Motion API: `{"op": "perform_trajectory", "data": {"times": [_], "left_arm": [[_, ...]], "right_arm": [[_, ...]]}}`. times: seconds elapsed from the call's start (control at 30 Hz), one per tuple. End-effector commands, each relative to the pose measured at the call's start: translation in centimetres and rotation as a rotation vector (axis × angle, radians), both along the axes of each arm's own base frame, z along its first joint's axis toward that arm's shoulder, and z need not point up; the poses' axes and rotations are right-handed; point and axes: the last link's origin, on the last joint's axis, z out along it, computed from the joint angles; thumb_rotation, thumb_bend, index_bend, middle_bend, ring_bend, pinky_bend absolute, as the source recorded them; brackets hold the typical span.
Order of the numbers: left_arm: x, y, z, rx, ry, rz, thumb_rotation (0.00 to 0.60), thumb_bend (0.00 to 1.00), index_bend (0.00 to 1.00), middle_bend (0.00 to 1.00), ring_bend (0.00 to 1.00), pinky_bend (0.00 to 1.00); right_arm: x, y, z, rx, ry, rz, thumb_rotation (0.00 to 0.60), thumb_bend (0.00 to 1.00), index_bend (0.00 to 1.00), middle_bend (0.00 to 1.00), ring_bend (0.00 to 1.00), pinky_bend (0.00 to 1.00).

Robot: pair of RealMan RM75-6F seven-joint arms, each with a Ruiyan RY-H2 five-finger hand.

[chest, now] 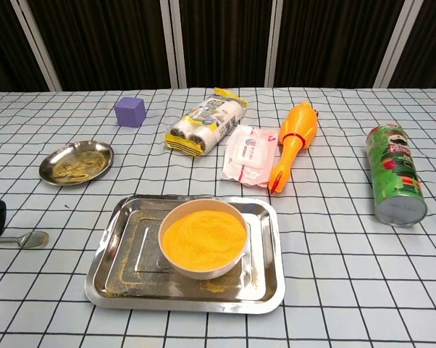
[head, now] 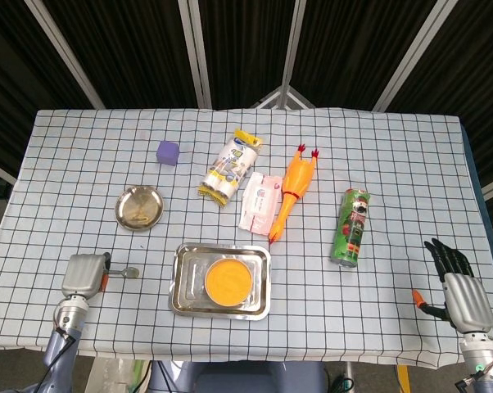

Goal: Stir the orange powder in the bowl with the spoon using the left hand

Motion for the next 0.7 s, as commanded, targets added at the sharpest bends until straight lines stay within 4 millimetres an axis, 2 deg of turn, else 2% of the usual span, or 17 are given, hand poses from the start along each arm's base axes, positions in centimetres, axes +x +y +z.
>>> {"op": "perform_trajectory", "data": {"times": [0.03,0.3,0.7], "left_arm": [[0.0,0.0,-0.1,-0.002,0.001,0.002,0.600,0.53,0.49,1.00,1.00,0.96],[-0.1,0.0,-0.1,0.001,-0.001,0.005,0.600,0.54,0.51,1.00,1.00,0.96],[1.5,0.4,1.0,0.027,-0.030,-0.059,0.600,0.55,0.55,1.00,1.00,0.96]], "right_arm": [[0.0,0.0,0.0,0.000,0.000,0.000,0.600,0.37,0.00,0.00,0.00,0.00],[0.0,0.0,0.0,0.001,-0.002,-0.001,0.600,0.37,0.00,0.00,0.00,0.00],[0.0,0.1,0.0,0.001,-0.004,-0.004,0.600,0.37,0.00,0.00,0.00,0.00]]}}
